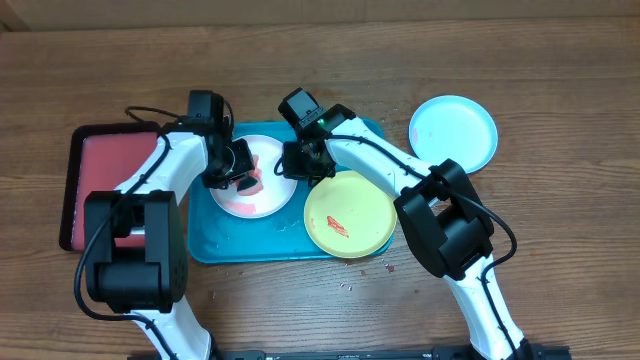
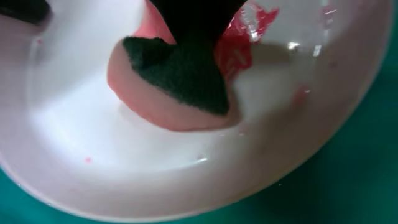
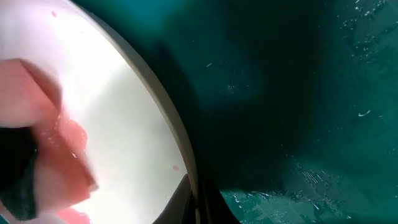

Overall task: Clean dirty plates on tray and stack at the side
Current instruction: 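Scrub the white plate with the left sponge while right gripper holds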

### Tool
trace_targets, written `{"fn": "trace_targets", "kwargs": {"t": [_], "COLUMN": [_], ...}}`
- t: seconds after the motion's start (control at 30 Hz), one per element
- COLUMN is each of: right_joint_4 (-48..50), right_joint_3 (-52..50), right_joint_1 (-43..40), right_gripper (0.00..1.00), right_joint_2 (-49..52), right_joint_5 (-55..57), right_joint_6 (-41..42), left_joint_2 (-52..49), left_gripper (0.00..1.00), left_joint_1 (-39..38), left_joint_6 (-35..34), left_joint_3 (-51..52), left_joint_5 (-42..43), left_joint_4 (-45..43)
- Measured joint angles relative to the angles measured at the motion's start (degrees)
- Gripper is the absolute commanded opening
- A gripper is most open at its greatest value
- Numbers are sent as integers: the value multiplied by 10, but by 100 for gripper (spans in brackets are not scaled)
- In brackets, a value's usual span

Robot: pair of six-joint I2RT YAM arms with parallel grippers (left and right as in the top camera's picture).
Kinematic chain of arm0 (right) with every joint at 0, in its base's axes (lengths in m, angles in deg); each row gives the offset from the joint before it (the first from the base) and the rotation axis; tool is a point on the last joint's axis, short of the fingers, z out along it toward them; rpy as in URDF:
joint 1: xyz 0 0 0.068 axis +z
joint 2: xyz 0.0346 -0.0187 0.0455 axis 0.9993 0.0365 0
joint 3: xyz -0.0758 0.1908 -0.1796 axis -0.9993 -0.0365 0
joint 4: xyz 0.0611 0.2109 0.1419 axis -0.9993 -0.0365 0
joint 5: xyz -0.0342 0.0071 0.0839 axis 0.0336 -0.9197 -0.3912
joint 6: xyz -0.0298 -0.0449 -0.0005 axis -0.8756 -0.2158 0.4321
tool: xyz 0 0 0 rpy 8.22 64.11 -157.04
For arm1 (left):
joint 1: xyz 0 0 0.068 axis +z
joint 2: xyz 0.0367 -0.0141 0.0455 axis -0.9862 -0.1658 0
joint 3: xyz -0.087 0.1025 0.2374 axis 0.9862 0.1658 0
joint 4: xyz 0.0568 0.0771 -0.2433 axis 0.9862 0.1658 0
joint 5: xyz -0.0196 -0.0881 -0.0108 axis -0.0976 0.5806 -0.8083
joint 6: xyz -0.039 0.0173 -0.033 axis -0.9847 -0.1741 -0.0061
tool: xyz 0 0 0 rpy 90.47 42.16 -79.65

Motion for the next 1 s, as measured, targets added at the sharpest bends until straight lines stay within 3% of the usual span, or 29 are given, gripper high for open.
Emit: {"fn": "trace_targets", "kwargs": {"t": [0.27,0.4,0.67,0.83,1.0], "right_joint_4": [0,0,4,5,4], "right_joint_3": [0,0,0,0,0], "right_joint_1": [0,0,0,0,0], "right_gripper": [4,4,4,4,4], "right_joint_2": [0,0,0,0,0], "right_joint_5": [1,1,6,7,9], "right_joint_6": [0,0,2,2,2], "left_joint_2": [-5,-14,-18,-34,-46], "left_gripper": [4,4,4,4,4], "left_joint_1": [-4,-4,-1,-26,-44], "left_joint_6": [18,16,11,7,7], "left_joint_3": [-23,-56,-80,-71,-68], "left_joint_5": [-147,-166,44,86,59], "left_joint_4": [82,126,27,-1,7]}}
